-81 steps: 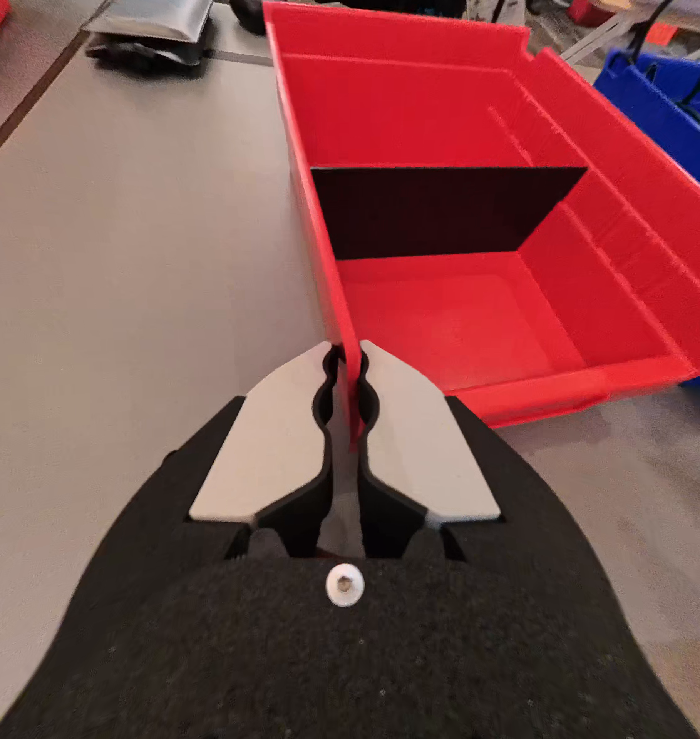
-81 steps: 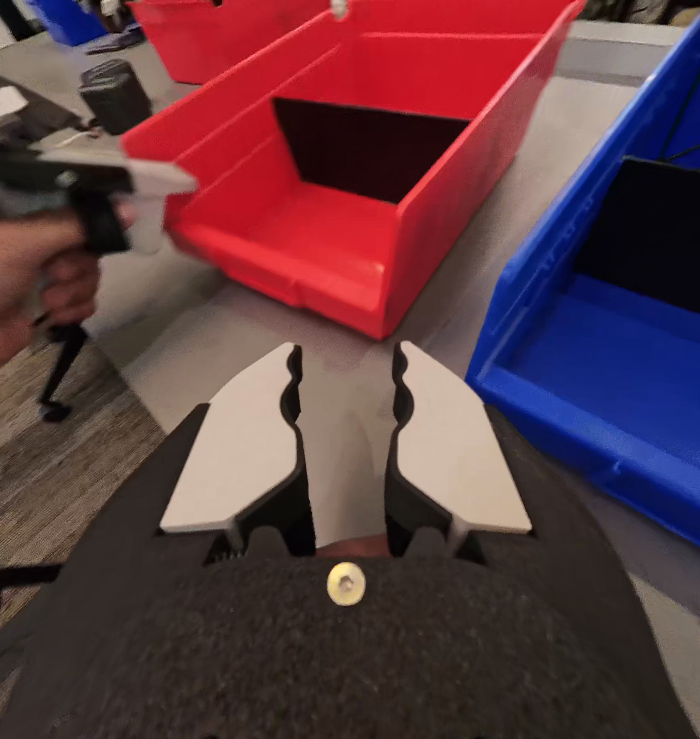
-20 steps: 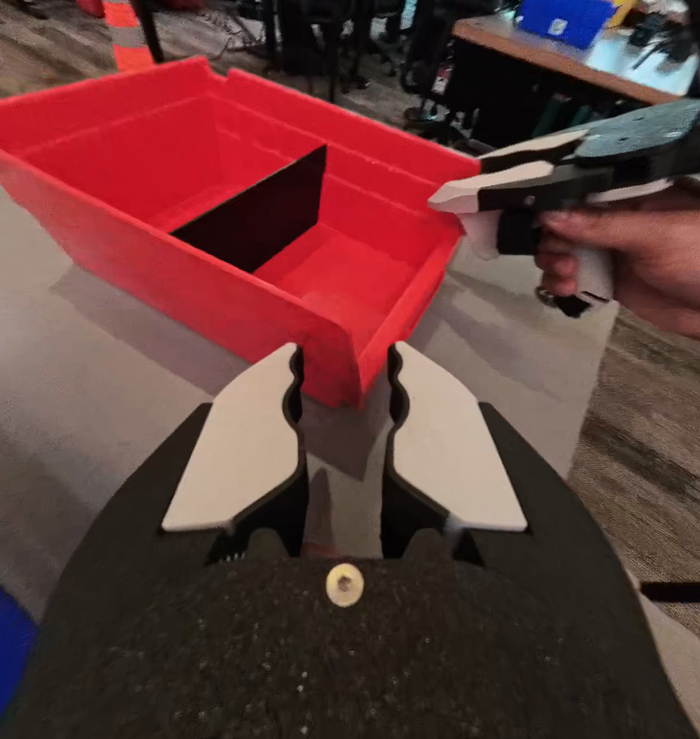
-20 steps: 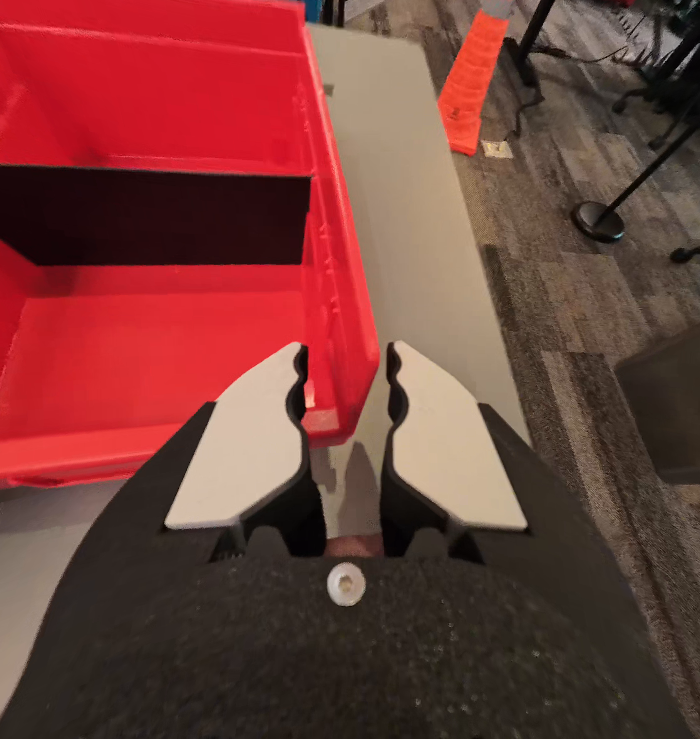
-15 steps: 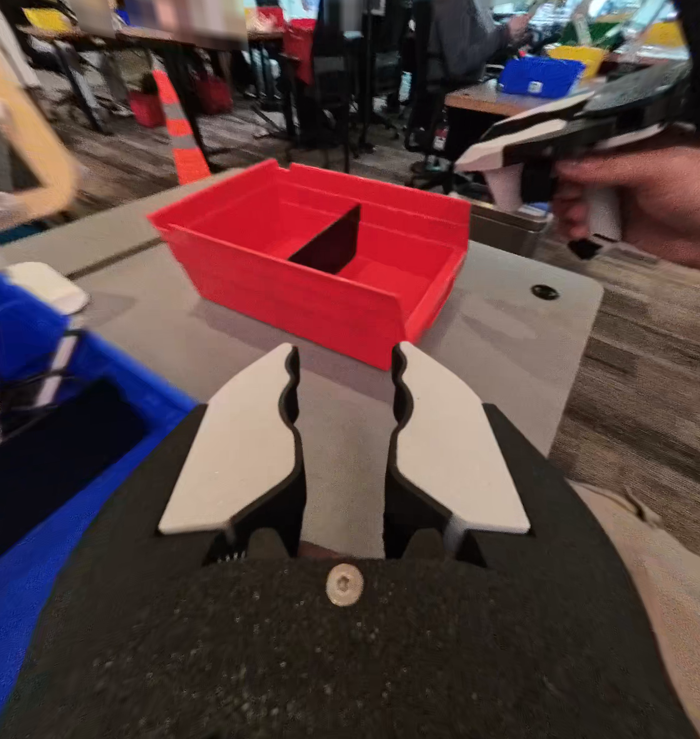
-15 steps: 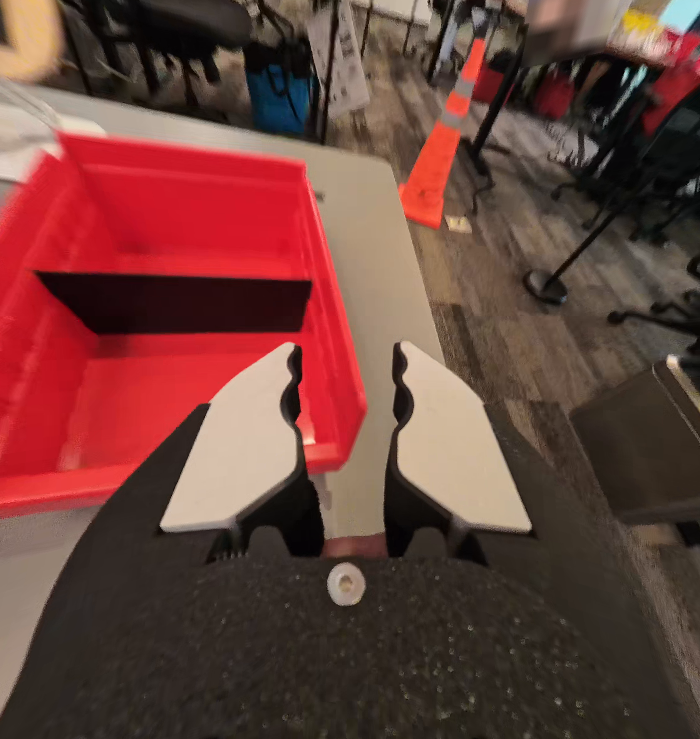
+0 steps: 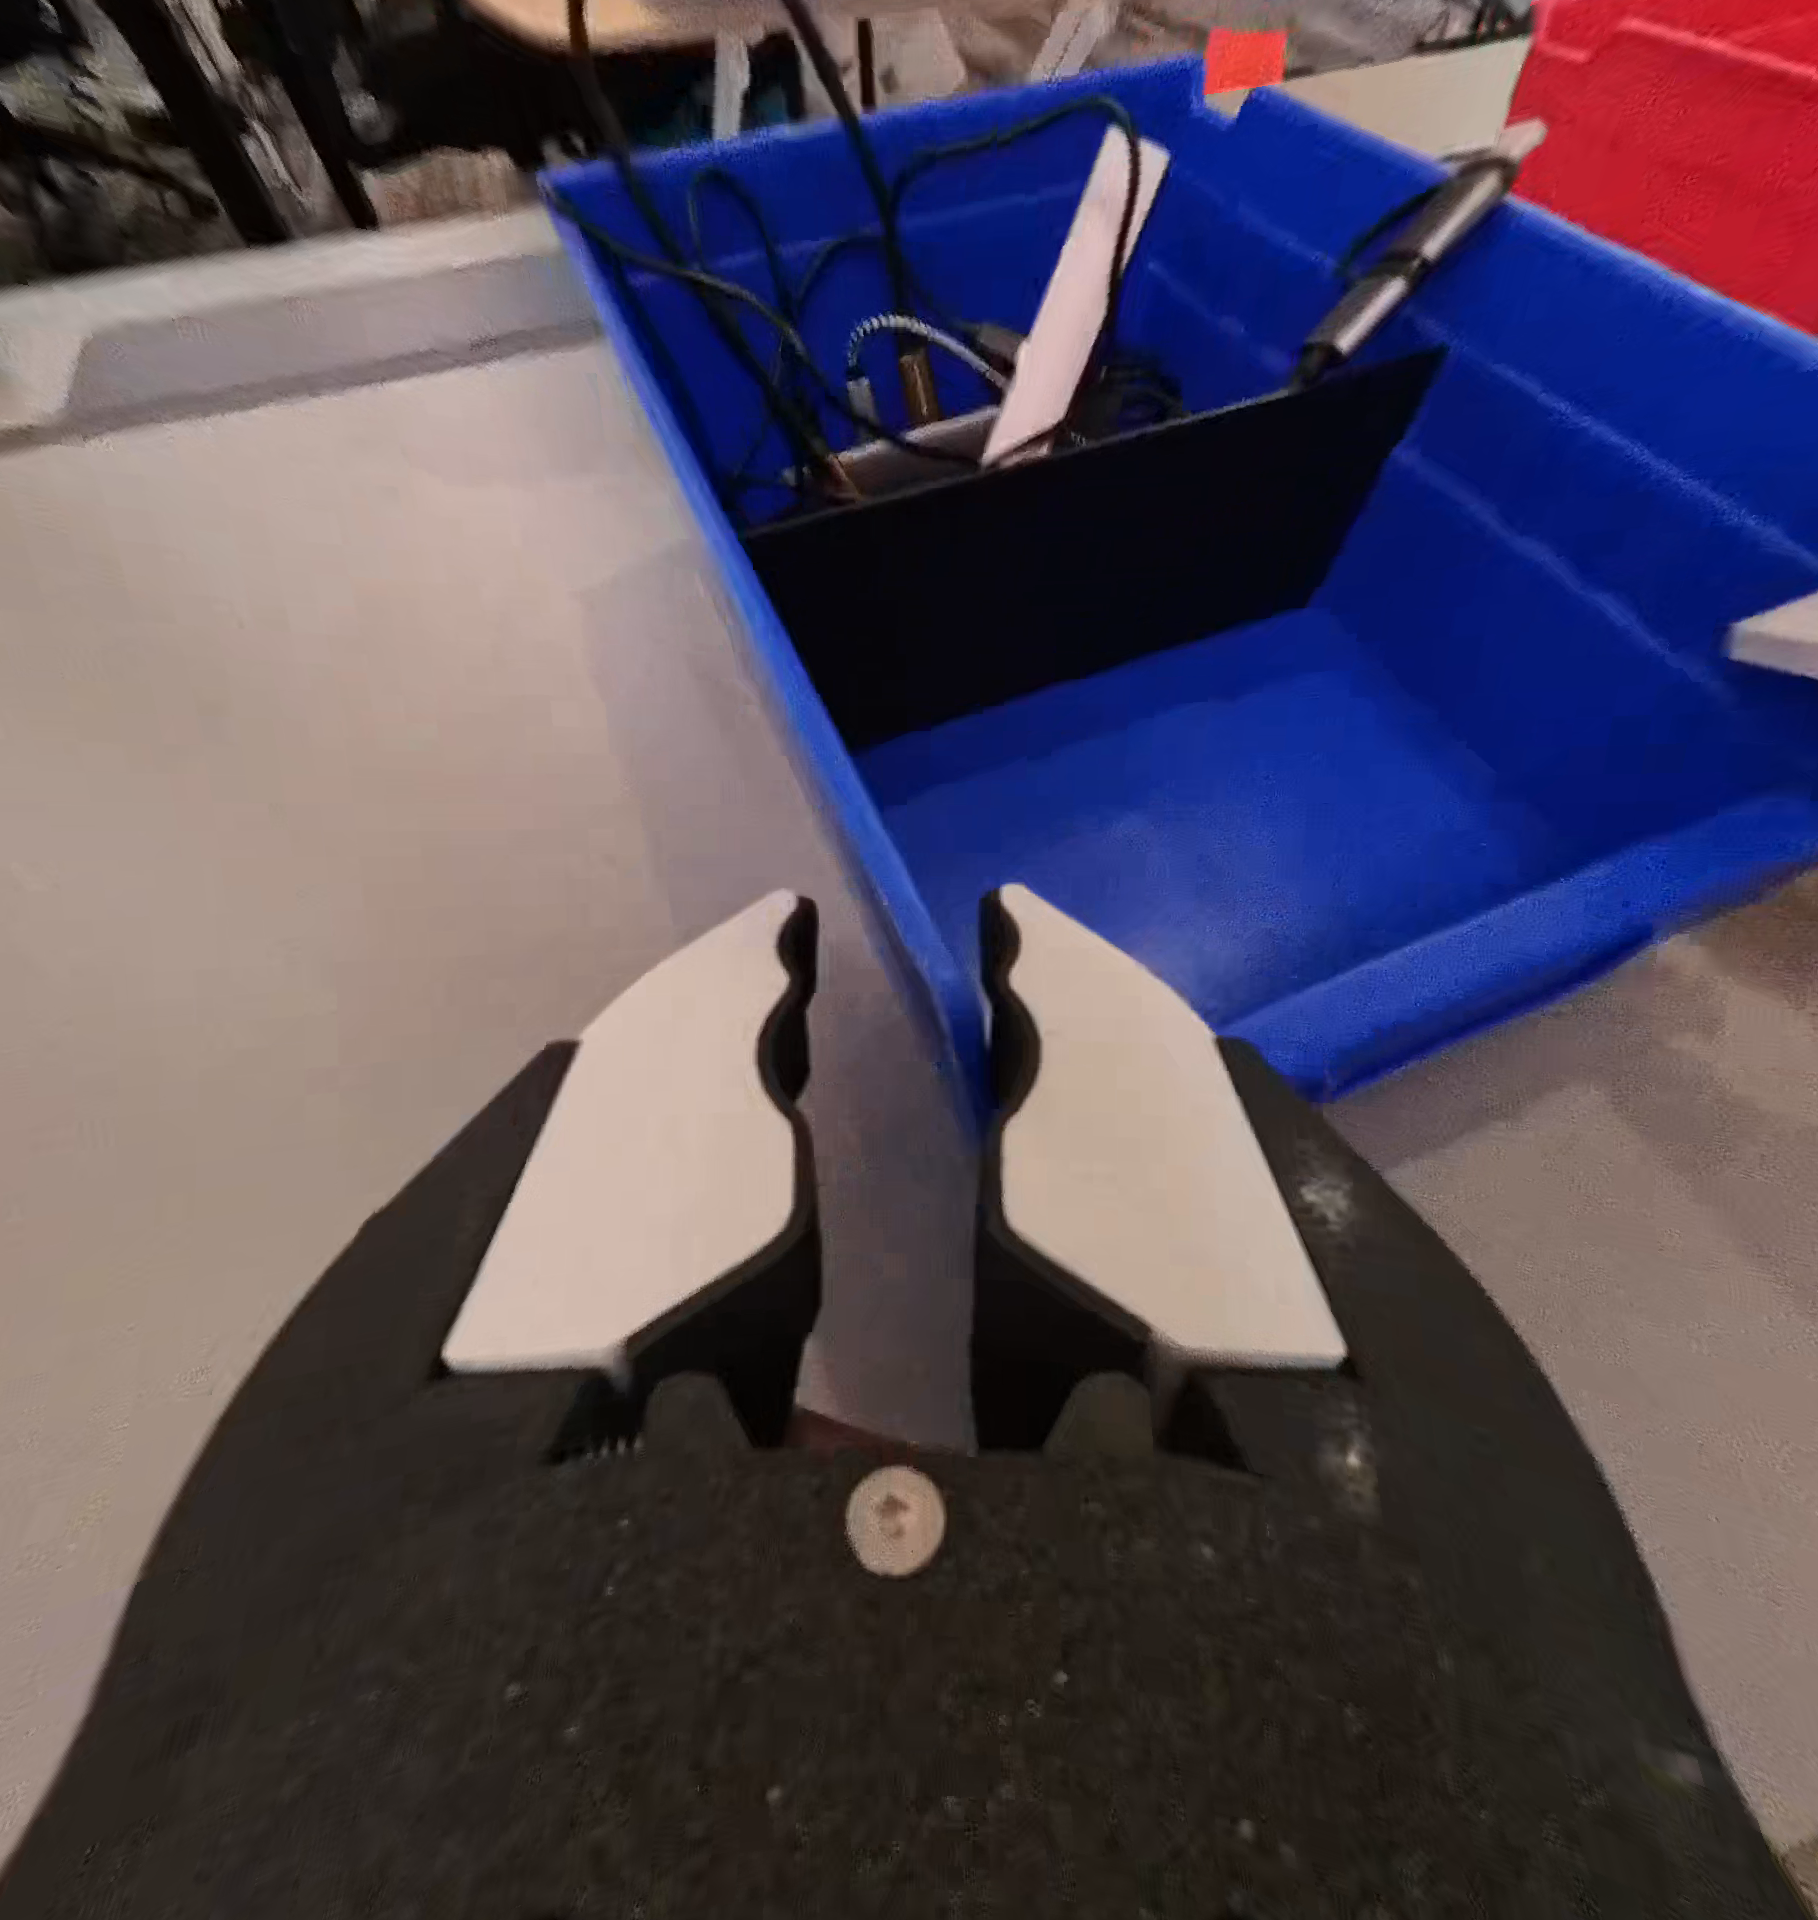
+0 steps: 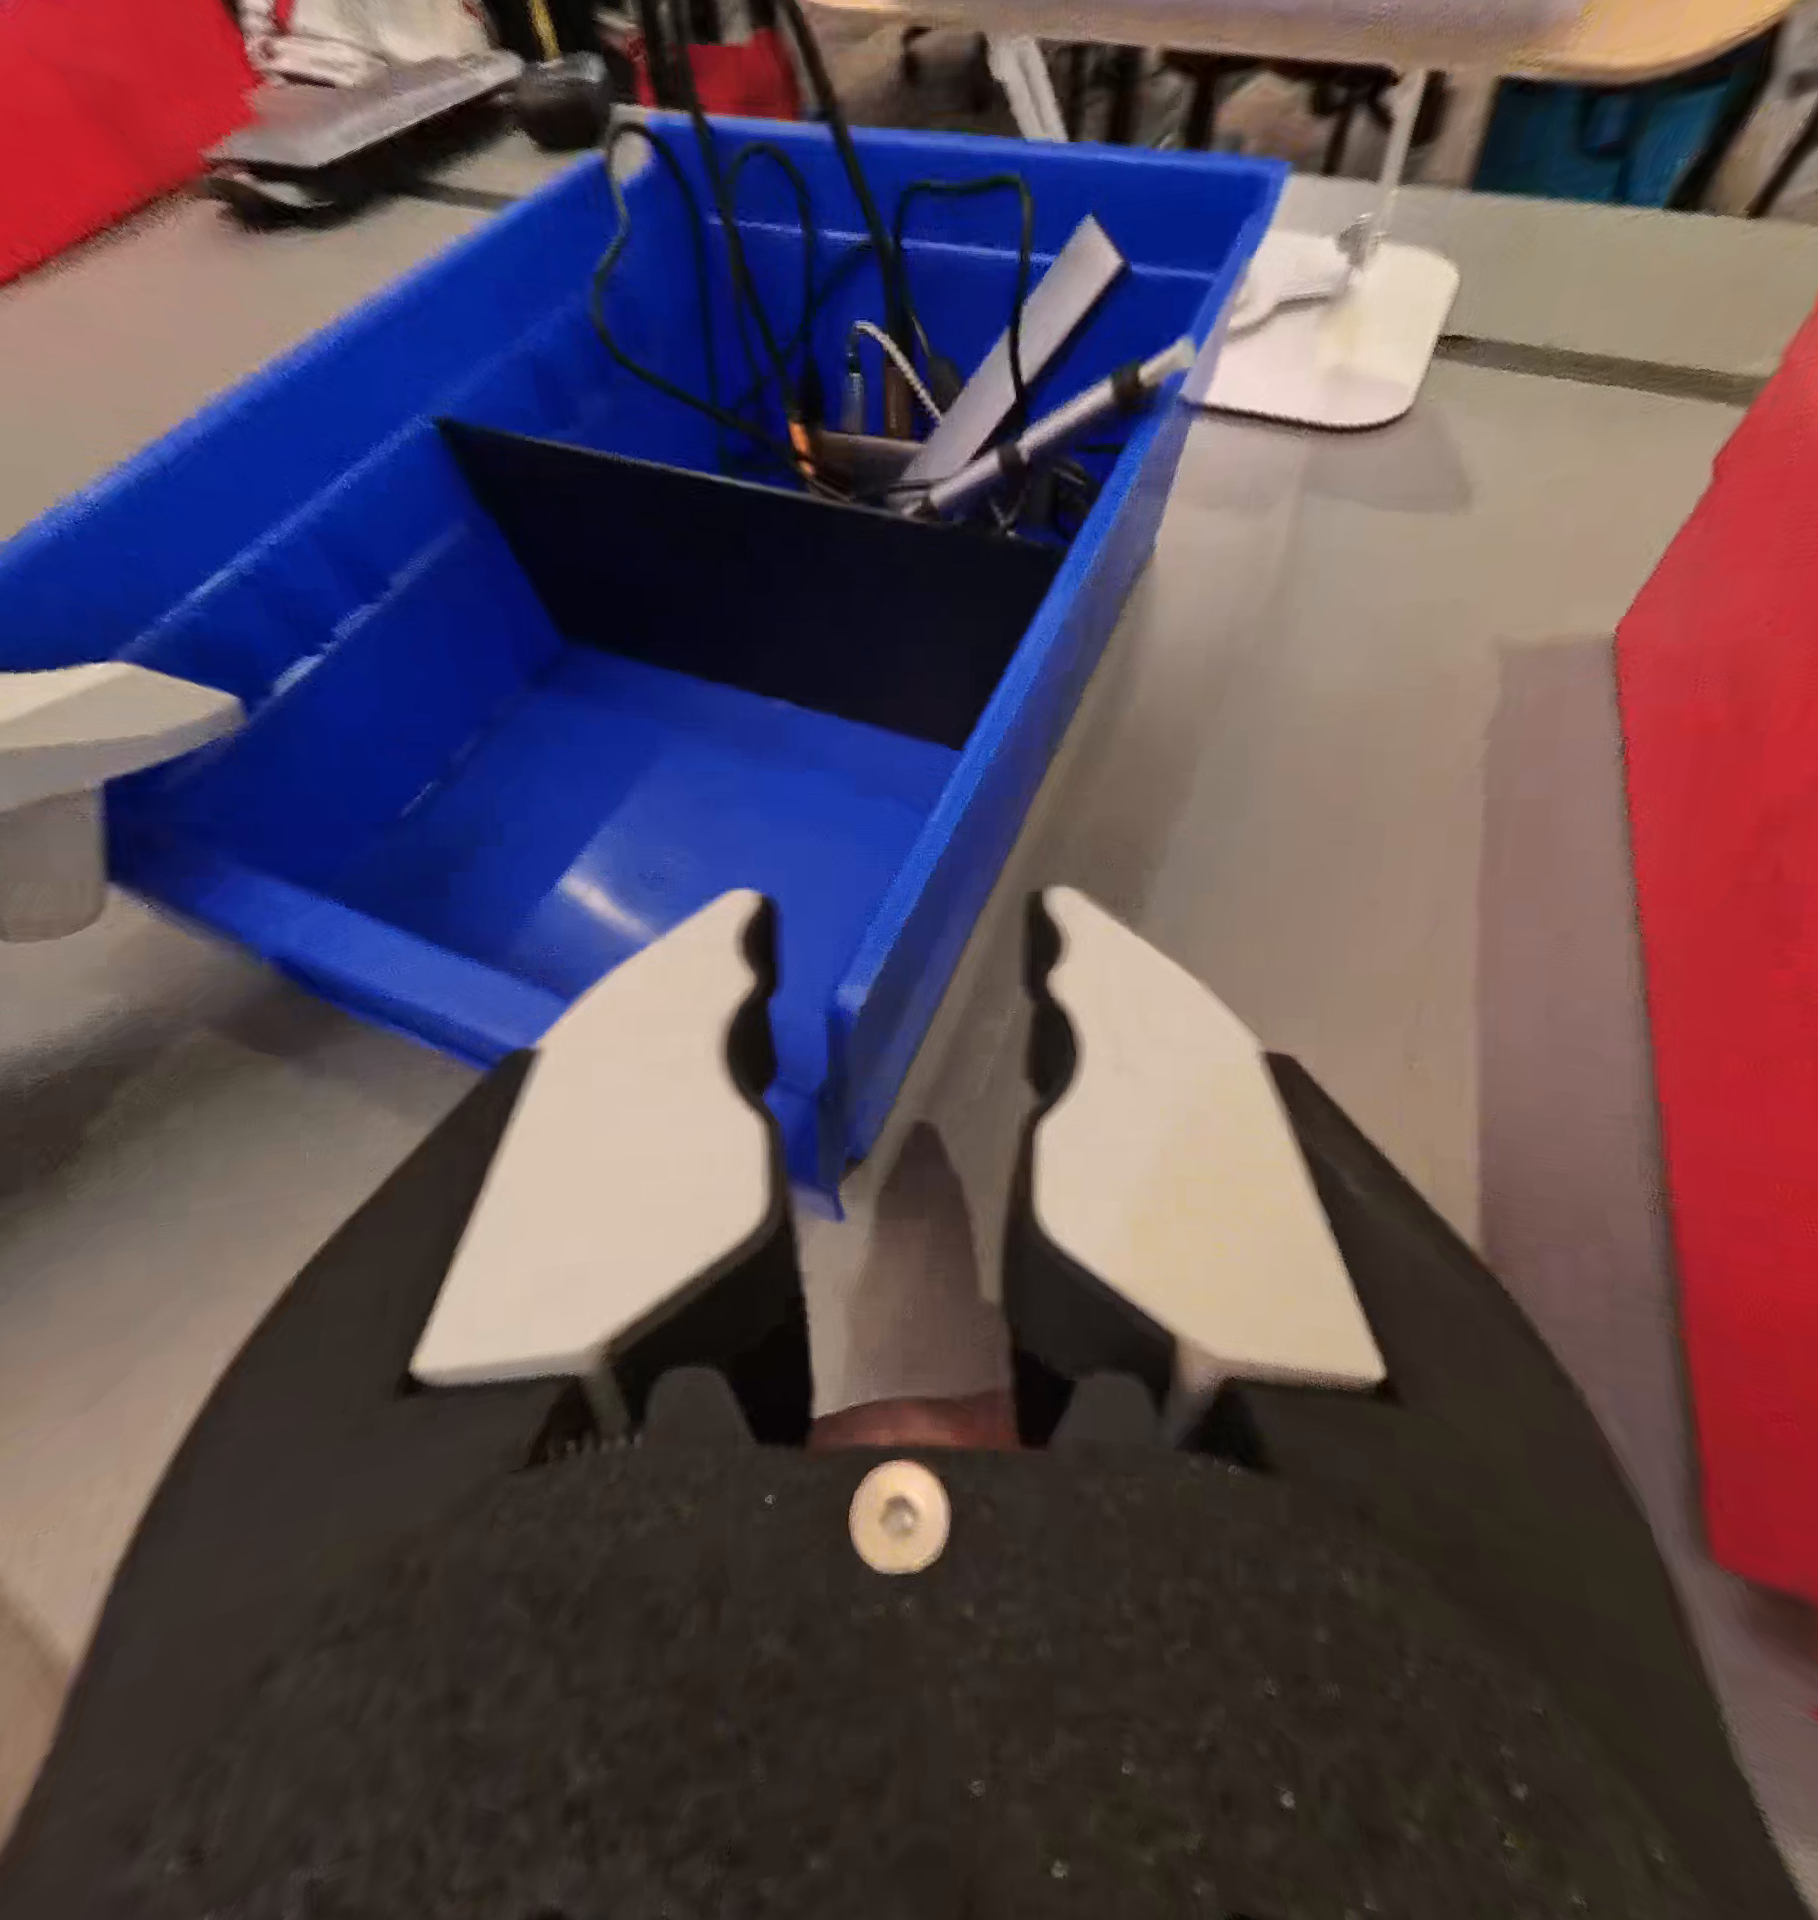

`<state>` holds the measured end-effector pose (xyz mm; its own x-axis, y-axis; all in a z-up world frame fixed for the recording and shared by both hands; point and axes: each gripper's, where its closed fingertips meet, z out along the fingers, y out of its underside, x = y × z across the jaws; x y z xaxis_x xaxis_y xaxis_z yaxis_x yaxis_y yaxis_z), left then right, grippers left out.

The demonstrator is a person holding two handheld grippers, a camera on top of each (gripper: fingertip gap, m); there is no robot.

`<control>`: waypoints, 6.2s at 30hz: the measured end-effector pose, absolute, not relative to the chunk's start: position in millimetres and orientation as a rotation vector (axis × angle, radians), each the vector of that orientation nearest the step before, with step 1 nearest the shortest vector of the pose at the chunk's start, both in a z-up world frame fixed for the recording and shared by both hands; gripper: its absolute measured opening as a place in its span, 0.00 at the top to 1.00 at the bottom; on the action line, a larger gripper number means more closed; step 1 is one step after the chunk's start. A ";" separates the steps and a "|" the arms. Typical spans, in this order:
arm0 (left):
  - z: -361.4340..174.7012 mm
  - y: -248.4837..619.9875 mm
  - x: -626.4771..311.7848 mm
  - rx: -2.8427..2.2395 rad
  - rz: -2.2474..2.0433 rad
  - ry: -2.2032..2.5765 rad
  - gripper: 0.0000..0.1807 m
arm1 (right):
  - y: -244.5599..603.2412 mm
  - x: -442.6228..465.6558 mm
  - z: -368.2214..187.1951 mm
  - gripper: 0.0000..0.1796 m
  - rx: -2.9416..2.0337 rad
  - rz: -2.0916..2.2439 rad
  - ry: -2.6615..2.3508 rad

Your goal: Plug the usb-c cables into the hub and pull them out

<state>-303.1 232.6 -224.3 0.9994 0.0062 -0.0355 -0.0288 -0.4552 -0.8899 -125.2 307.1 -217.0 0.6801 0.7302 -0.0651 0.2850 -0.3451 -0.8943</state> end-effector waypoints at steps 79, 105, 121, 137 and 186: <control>-224.3 135.1 -578.5 -2.048 0.137 -0.425 0.87 | 276.2 5.1 -217.8 0.77 -1.883 0.590 -0.594; -215.8 138.6 -300.2 -1.976 -0.228 0.279 0.83 | 257.0 -7.3 -241.6 0.76 -1.982 0.712 -0.689; -158.4 180.1 -386.6 -2.032 -0.214 0.198 0.82 | 258.6 -5.0 -247.0 0.76 -2.002 0.699 -0.699; -226.2 387.3 -512.7 -2.439 0.051 0.520 0.78 | 261.9 -1.9 -253.2 0.76 -2.025 0.678 -0.696; -86.6 305.4 -184.8 -1.116 0.999 1.191 0.88 | 240.7 -52.3 -174.8 0.77 -1.631 1.008 -0.787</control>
